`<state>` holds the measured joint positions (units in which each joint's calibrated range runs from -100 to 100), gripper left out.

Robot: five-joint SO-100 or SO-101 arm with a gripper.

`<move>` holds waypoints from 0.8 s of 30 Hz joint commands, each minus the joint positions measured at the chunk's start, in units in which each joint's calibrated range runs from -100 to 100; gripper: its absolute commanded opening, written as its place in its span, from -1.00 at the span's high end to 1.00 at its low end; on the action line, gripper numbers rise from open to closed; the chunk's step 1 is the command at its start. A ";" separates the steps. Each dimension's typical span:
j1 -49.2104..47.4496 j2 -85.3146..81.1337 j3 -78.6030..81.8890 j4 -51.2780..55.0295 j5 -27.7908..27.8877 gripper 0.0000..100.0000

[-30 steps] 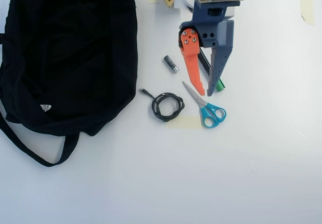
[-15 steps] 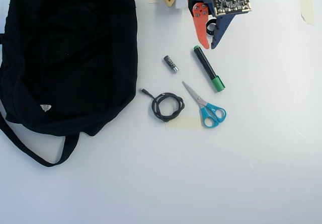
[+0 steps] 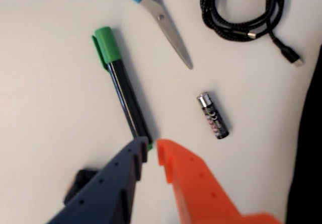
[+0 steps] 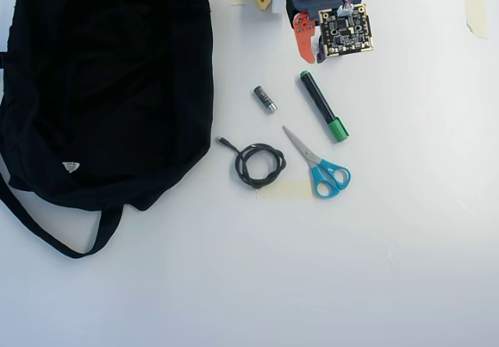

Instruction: Put the bike light into the black bag

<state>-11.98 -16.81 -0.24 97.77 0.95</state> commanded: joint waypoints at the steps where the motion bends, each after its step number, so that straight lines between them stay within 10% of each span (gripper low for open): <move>1: -1.94 -0.03 -0.75 1.37 4.29 0.96; 12: -2.38 -0.12 5.99 1.20 21.86 0.96; 24: -10.76 -0.12 11.56 1.29 17.66 0.96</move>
<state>-20.06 -16.65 9.91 97.94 21.56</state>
